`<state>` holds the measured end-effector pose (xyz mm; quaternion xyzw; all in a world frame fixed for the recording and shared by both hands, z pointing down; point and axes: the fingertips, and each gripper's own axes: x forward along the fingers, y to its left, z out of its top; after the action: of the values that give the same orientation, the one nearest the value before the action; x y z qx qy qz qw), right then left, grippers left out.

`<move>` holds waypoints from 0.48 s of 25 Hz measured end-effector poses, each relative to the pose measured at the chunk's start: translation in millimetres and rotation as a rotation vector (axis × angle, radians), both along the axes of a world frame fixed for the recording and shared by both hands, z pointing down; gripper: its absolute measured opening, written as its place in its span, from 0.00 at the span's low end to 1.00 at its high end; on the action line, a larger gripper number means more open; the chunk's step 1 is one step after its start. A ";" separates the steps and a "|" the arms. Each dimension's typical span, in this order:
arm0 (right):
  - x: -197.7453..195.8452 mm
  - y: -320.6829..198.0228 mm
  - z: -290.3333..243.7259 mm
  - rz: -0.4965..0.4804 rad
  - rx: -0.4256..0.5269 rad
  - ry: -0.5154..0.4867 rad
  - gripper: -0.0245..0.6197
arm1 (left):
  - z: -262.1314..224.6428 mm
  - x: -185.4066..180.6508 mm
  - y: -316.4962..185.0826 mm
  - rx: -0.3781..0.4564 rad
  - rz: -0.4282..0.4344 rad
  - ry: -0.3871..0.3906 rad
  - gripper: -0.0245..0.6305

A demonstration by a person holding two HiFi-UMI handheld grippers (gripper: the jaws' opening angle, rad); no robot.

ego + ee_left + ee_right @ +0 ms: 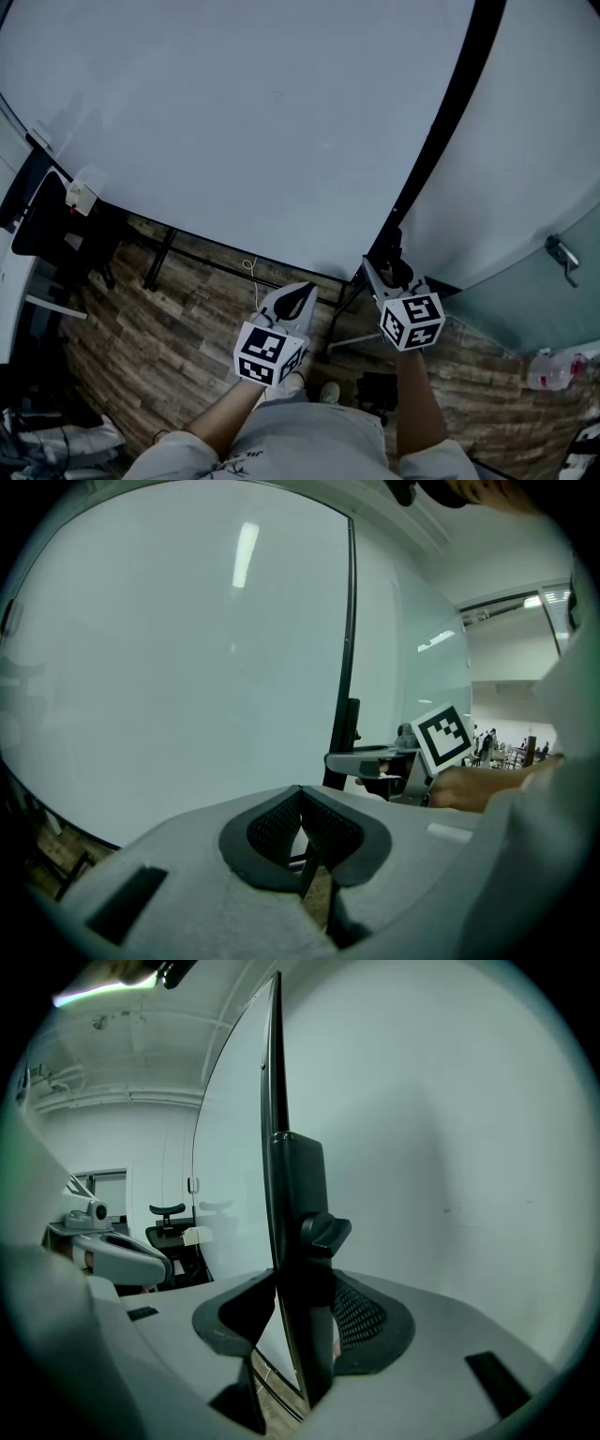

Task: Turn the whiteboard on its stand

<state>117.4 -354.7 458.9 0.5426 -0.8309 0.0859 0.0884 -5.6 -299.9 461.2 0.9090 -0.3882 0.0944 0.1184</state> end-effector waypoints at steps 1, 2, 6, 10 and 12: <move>2.7 3.1 -0.3 0.004 0.000 -0.001 0.32 | -0.8 0.9 1.8 0.001 0.002 0.001 0.05; 5.1 6.5 -0.7 0.008 0.000 -0.001 0.32 | -1.6 1.8 3.8 0.002 0.004 0.001 0.05; 16.0 22.0 -2.2 0.023 -0.001 -0.003 0.32 | -2.8 6.7 13.5 0.002 0.011 0.005 0.05; 25.8 38.1 -2.0 0.042 0.000 -0.007 0.32 | -1.6 13.2 24.2 -0.004 0.025 0.007 0.05; 29.8 45.4 -2.1 0.051 0.002 -0.009 0.32 | -2.9 15.7 30.2 -0.003 0.032 0.008 0.05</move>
<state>147.3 -309.3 456.8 0.5634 -0.8172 0.0899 0.0819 10.1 -269.7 458.2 0.9153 -0.3731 0.0933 0.1199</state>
